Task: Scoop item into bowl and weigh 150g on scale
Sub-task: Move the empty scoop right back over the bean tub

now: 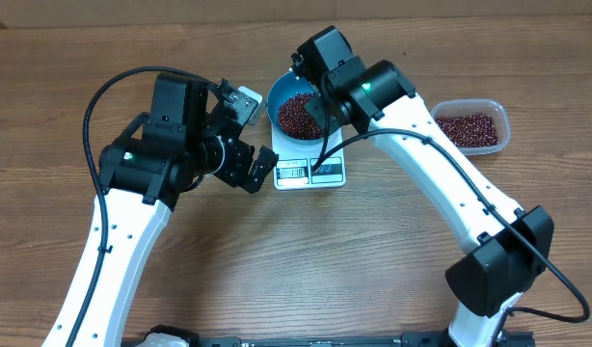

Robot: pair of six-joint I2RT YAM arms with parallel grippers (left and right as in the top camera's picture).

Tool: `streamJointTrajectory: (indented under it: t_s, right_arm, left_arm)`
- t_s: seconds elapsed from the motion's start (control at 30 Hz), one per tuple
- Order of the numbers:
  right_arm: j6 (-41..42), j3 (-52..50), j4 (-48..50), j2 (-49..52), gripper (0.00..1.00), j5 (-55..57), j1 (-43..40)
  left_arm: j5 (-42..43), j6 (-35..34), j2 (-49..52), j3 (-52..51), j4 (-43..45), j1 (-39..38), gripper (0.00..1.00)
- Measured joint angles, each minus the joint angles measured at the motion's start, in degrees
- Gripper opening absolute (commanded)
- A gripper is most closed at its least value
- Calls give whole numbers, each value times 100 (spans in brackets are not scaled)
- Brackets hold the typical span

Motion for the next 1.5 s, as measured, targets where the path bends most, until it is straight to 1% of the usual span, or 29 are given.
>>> streamJointTrajectory:
  t_s: [0.13,0.3,0.43,0.57,0.7,0.83,1.07,1.23,1.5]
  right_arm:
    - [4,0,-109,-48,4,-356,-210]
    - [7,0,-428,-330,4,-745,-754]
    - [7,0,-824,-669,4,-876,-1453]
    - [11,9,-1075,-793,4,-901,-2144]
    - [11,9,-1152,-780,4,-938,-2872]
    - [9,-94,-1095,-769,4,-951,-3335]
    - [7,-940,-750,-603,4,-970,-3644]
    - [-15,-1604,-356,-503,4,-643,-3700]
    - [-564,-1932,-151,-457,4,-354,-3707]
  left_arm:
    - [0,0,0,0,0,0,99]
    - [0,0,0,0,0,0,100]
    - [0,0,0,0,0,0,100]
    - [0,0,0,0,-2,0,100]
    - [0,0,0,0,-2,0,100]
    - [0,0,0,0,0,0,100]
    - [0,0,0,0,-2,0,100]
    - [0,0,0,0,-2,0,100]
    - [0,0,0,0,-2,0,99]
